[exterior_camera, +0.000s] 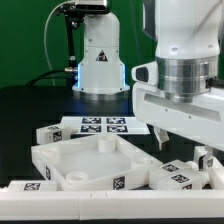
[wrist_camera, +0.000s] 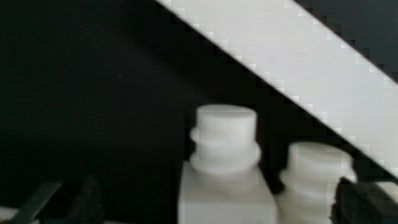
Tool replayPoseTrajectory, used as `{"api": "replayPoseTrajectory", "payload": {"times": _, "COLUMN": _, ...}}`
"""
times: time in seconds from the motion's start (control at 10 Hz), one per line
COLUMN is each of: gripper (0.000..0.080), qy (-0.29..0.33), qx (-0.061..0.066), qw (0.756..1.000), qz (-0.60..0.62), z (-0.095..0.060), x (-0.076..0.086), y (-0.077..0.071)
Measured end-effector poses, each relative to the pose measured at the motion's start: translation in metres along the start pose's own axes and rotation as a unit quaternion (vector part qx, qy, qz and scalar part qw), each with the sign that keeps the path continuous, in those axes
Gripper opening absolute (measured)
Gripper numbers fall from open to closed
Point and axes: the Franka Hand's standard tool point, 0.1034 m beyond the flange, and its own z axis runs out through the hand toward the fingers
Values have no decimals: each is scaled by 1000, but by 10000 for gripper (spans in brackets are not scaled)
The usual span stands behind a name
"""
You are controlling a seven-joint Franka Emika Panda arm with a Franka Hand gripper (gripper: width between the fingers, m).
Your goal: Assemble square table
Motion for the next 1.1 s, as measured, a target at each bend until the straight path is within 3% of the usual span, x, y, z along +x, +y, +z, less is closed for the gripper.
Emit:
{"api": "replayPoseTrajectory", "payload": {"times": 0.9, "gripper": 648, "qy": 4, "qx": -1, "qw": 1000, "qz": -4, "z": 1, "x": 9, "y": 3}}
{"api": "replayPoseTrajectory", "payload": {"times": 1.0, "gripper": 565, "qy": 4, "qx": -1, "qw": 1000, "qz": -4, "z": 1, "x": 9, "y": 3}}
{"api": "replayPoseTrajectory", "payload": {"times": 1.1, "gripper": 412, "qy": 4, "qx": -1, "qw": 1000, "qz": -4, "z": 1, "x": 9, "y": 3}}
